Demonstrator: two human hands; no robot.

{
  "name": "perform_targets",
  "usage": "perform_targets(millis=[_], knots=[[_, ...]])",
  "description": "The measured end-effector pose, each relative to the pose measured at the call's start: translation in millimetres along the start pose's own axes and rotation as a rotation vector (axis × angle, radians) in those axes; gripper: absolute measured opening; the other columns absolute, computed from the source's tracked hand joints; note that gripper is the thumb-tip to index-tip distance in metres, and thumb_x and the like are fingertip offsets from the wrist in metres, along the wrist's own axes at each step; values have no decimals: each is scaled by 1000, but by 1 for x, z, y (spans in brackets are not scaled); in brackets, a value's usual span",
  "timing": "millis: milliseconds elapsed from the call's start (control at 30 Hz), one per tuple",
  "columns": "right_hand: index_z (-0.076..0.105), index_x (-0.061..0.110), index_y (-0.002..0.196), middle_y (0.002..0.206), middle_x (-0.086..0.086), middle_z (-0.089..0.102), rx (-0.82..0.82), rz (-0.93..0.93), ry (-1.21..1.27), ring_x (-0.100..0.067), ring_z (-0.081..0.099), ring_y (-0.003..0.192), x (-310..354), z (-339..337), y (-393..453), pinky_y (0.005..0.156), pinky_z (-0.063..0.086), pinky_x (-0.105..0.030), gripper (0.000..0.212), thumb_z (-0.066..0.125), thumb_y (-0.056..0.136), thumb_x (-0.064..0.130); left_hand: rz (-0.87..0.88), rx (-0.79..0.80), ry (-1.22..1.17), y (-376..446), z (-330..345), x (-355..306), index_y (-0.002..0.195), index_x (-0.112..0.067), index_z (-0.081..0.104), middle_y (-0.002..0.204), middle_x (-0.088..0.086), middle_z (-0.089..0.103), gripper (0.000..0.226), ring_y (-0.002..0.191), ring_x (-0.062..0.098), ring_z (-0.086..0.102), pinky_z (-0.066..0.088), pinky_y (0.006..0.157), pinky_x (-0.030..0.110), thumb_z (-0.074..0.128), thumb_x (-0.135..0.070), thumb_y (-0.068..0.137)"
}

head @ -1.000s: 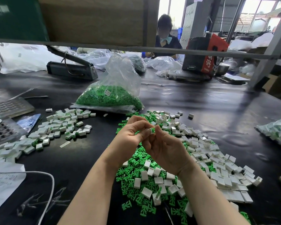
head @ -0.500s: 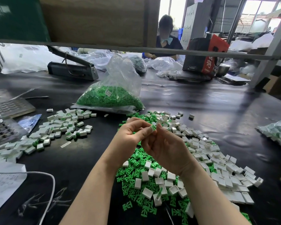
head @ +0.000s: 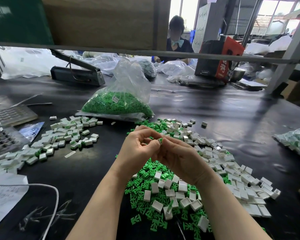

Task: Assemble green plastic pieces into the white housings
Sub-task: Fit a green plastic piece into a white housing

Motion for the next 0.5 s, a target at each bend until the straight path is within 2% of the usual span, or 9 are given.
perform_targets(millis=[133, 267, 400, 500], knots=[[53, -7, 127, 111, -27, 49, -14, -17, -52, -30, 47, 91, 3, 0, -2, 88, 33, -37, 50, 58, 92, 27, 0, 3, -13, -1, 0, -1, 79, 0, 67, 95, 10, 52, 15, 51, 14, 55, 47, 53, 27, 58, -12, 75], [57, -2, 127, 117, -27, 49, -28, -23, -86, -36, 38, 108, 3, -1, -2, 96, 24, -48, 47, 62, 90, 26, 1, -23, 26, -1, -1, 1, 72, -7, 68, 96, 10, 54, 11, 54, 17, 55, 46, 51, 27, 58, -12, 71], [62, 2, 122, 112, -20, 51, -41, -31, -152, -34, 38, 103, 3, -3, -1, 90, 24, -47, 43, 64, 88, 30, 8, -68, 52, -1, -2, 2, 65, -13, 67, 94, 8, 56, 9, 57, 31, 57, 49, 53, 36, 59, -10, 69], [64, 3, 119, 110, -19, 52, -59, -39, -167, -33, 39, 102, 1, -4, 0, 88, 24, -47, 44, 64, 88, 34, 2, -94, 44, -1, -2, 2, 64, -14, 67, 94, 11, 57, 9, 55, 25, 55, 51, 53, 37, 60, -10, 68]])
Point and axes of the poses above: each hand's wrist, its own y-axis towards the middle knuckle, its own z-axis out of the palm, x = y × z, the point moved 7 cm from there along y, towards the middle knuckle
